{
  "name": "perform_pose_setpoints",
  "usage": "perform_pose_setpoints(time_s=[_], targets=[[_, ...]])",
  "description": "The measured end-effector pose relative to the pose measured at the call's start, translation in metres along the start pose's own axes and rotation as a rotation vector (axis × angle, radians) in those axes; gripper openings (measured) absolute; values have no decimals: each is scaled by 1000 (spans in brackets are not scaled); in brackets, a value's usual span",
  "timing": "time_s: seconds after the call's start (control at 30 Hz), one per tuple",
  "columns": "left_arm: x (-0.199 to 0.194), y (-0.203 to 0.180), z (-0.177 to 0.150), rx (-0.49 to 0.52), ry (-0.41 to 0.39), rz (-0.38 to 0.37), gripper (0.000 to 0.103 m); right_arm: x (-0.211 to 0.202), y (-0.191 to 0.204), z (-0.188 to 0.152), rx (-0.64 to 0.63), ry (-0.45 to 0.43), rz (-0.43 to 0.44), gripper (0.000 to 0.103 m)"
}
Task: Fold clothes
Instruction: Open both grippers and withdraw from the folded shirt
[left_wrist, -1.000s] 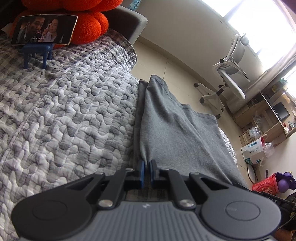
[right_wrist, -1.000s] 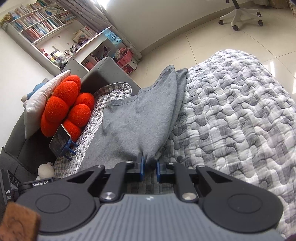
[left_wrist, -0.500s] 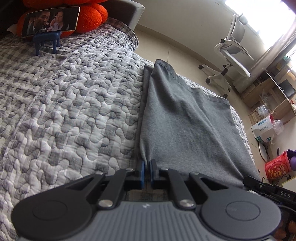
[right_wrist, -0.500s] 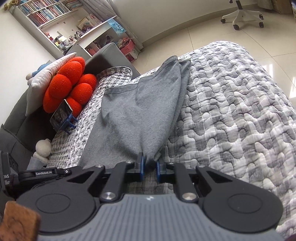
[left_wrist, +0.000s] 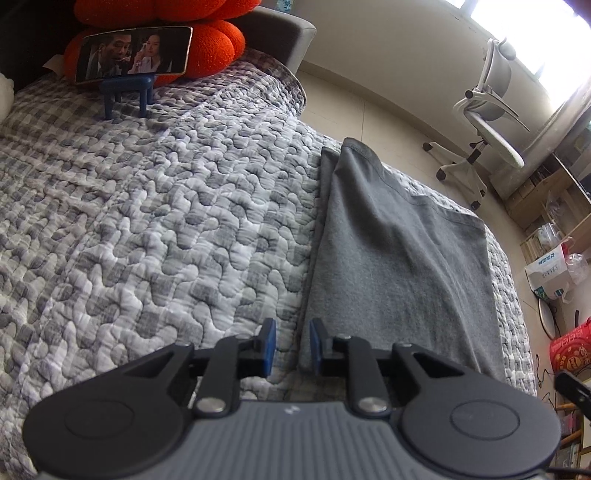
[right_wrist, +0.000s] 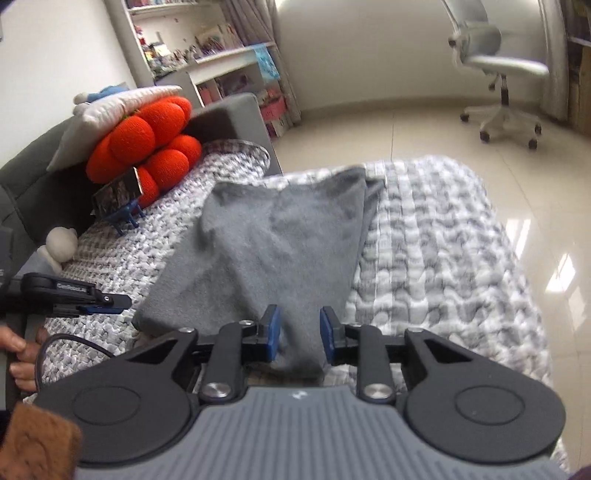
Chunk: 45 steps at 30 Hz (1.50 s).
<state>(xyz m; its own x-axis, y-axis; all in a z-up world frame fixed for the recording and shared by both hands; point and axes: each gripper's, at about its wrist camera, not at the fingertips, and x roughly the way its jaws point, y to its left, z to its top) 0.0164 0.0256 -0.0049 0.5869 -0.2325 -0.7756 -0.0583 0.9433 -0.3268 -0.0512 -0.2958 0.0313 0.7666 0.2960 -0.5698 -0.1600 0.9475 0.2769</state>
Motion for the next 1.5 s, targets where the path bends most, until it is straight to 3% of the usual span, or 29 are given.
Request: perform_pose_setpoints(time_s=[0.17, 0.47, 0.57, 0.63, 0.8, 0.87, 0.9, 0.93, 1.07, 1.3, 1.5], targets=[[-2, -6, 0, 15, -4, -20, 24, -60, 18, -7, -109, -121, 12, 39], [-1, -18, -4, 68, -12, 4, 32, -109, 35, -50, -214, -7, -97, 39], [0, -20, -3, 78, -18, 14, 34, -111, 43, -56, -283, 26, -122, 49], [0, -24, -3, 96, -27, 23, 41, -112, 48, -60, -329, 48, -139, 61], [7, -31, -3, 144, -31, 53, 42, -67, 55, -68, -488, -60, -196, 63], [11, -33, -1, 151, -27, 59, 42, -45, 54, -59, -509, -89, -206, 54], [12, -34, 0, 155, -28, 63, 42, -34, 54, -54, -520, -103, -211, 41], [14, -35, 2, 160, -30, 66, 42, -24, 53, -50, -530, -118, -216, 34], [16, -43, 9, 190, -50, 73, 42, 16, 51, -30, -559, -175, -229, 34], [27, -58, 21, 256, -55, 59, 44, 45, 29, 16, -357, -142, -117, 34], [46, -72, 33, 300, -55, 67, 45, 75, 15, 34, -182, -88, -83, 34]])
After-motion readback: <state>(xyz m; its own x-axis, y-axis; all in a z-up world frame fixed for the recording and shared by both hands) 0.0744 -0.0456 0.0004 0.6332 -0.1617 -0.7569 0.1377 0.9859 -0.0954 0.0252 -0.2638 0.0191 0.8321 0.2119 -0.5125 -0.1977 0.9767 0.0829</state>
